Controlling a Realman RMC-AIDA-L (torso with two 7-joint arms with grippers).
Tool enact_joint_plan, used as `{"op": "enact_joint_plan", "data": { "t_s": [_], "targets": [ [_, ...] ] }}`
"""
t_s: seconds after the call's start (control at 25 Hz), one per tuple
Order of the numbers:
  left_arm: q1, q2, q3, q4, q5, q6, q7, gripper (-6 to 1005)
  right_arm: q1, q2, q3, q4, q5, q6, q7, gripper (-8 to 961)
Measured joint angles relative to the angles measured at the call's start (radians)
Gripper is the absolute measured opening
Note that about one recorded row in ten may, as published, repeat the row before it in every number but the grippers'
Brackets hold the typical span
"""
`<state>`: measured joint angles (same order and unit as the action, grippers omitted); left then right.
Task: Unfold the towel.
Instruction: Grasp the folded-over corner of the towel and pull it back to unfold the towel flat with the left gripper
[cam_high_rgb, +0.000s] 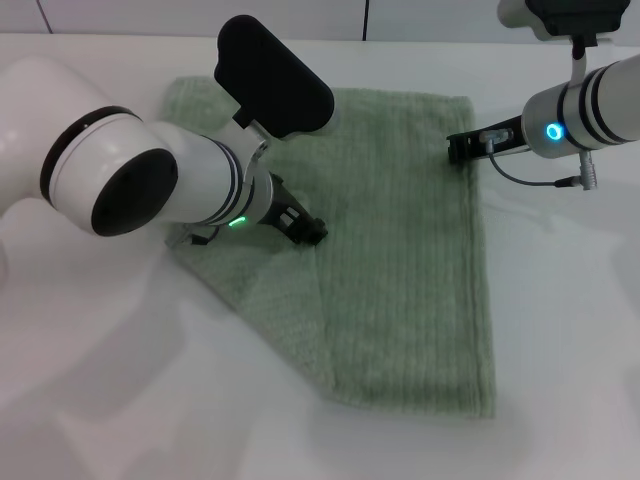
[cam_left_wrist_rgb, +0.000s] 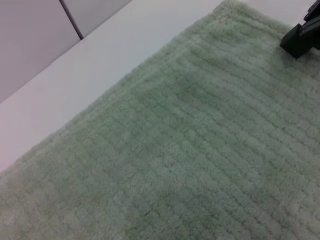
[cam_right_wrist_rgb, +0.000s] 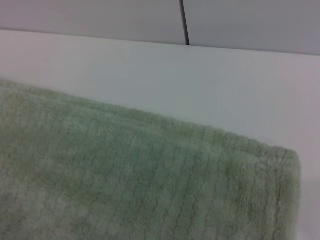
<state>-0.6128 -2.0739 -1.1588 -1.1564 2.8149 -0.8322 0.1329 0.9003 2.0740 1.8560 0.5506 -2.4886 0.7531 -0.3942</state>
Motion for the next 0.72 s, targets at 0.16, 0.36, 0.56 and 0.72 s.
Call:
{"op": "enact_joint_plan", "data": {
  "t_s": [0.16,0.36,0.56,0.72],
  "targets": [
    [-0.004,0.000,0.001,0.002,0.008,0.000,-0.019,776,0.000,0.000,0.000,0.000,0.000,0.000,0.000,0],
    [-0.011,0.001,0.000,0.005,0.014,-0.015,-0.021,732,0.000,0.000,0.000,0.000,0.000,0.000,0.000,0],
    [-0.010,0.001,0.001,-0.024,0.022,-0.042,-0.024,621,0.000,0.000,0.000,0.000,-0.002,0.000,0.000,-1],
    [-0.008,0.002,0.002,-0.036,0.023,-0.053,-0.022,514,0.000,0.000,0.000,0.000,-0.002,-0.002,0.000,-1]
  ]
}}
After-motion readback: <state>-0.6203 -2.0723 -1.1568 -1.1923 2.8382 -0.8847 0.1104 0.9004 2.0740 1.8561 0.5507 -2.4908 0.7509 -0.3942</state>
